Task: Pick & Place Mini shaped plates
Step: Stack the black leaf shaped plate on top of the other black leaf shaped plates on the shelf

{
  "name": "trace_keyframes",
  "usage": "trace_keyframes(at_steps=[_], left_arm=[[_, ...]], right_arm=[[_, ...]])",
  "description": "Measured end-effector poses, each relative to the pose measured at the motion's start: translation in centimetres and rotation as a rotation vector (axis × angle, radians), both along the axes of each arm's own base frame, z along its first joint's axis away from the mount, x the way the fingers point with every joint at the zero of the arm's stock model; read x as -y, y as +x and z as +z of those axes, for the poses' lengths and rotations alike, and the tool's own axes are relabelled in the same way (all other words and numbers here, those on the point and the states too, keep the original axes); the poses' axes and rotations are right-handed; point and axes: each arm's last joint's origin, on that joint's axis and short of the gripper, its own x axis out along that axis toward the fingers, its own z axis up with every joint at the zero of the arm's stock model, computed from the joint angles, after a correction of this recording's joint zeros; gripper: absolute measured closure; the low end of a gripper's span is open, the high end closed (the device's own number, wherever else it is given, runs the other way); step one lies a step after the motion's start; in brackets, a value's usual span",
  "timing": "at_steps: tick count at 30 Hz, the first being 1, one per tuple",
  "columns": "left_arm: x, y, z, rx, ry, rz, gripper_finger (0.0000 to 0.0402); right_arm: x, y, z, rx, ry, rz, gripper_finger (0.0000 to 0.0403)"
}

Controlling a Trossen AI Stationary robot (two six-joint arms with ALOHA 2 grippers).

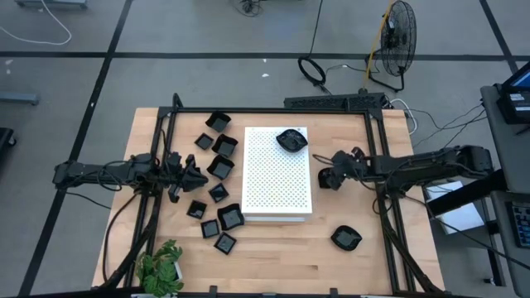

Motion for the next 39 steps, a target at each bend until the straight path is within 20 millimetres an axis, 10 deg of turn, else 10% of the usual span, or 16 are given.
trace_keyframes(at_steps=[11, 39], left_arm=[[0.0, 0.0, 0.0, 0.000, 0.000, 0.000, 0.0371], [0.0, 0.0, 0.0, -0.001, 0.000, 0.000, 0.0371]], right_arm=[[1.4, -1.4, -0.5, -0.041, 0.118, -0.207, 0.0236], [3.1, -0.8, 1.0, 0.097, 0.040, -0.111, 0.0236]])
